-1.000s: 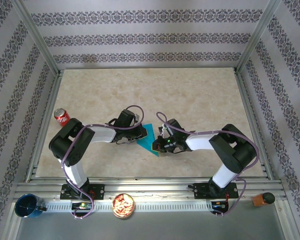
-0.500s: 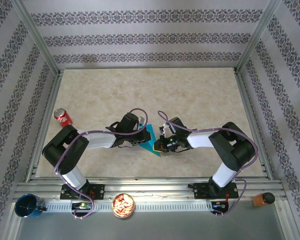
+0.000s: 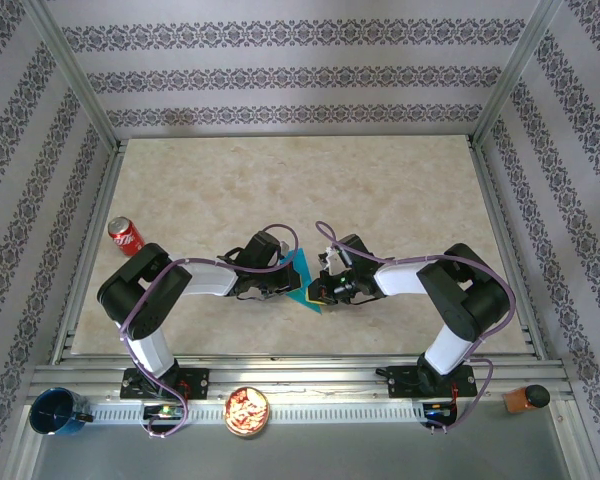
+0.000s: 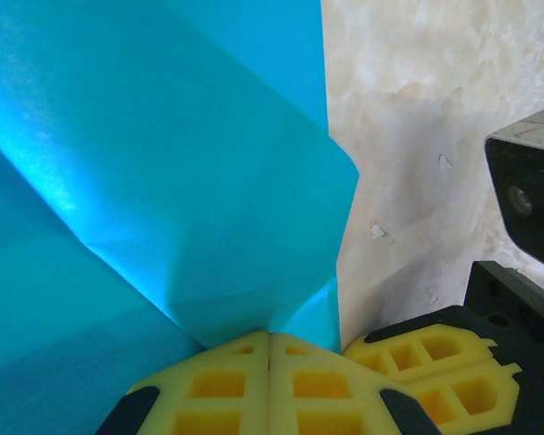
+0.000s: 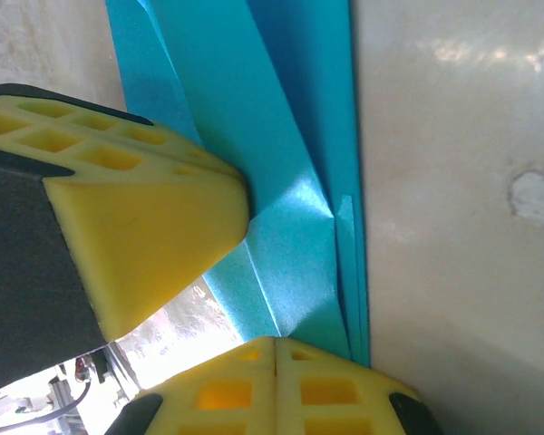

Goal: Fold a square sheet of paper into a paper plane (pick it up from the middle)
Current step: Fourth fold the wing at the center of the table.

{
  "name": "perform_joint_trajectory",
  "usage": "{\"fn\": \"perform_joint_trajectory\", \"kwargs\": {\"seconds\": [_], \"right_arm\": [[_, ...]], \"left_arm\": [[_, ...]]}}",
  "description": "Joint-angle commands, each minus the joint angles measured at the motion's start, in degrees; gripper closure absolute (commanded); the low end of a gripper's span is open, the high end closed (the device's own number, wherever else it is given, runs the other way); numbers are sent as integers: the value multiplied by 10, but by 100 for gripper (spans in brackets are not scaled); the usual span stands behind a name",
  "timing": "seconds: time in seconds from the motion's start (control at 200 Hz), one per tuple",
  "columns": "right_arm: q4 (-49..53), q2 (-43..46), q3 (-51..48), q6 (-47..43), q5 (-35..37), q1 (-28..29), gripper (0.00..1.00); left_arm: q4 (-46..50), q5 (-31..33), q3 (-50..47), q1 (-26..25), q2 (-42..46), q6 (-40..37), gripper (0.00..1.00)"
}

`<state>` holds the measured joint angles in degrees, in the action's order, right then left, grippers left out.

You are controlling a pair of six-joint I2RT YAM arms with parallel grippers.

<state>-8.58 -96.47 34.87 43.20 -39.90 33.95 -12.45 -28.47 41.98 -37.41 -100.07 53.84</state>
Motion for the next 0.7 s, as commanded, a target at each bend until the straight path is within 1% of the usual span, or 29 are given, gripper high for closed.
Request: {"fn": "perform_joint_trajectory", "kwargs": {"seconds": [0.0, 0.335, 0.699], "right_arm": [[63, -27, -14, -19, 30, -3, 100], [98, -29, -15, -44, 44, -3, 100], [112, -26, -11, -53, 50, -4, 100]], "left_arm": [[29, 43, 9, 12, -13, 4, 98], [53, 52, 39, 48, -35, -11, 98], [87, 57, 63, 90, -46, -41, 98]]}}
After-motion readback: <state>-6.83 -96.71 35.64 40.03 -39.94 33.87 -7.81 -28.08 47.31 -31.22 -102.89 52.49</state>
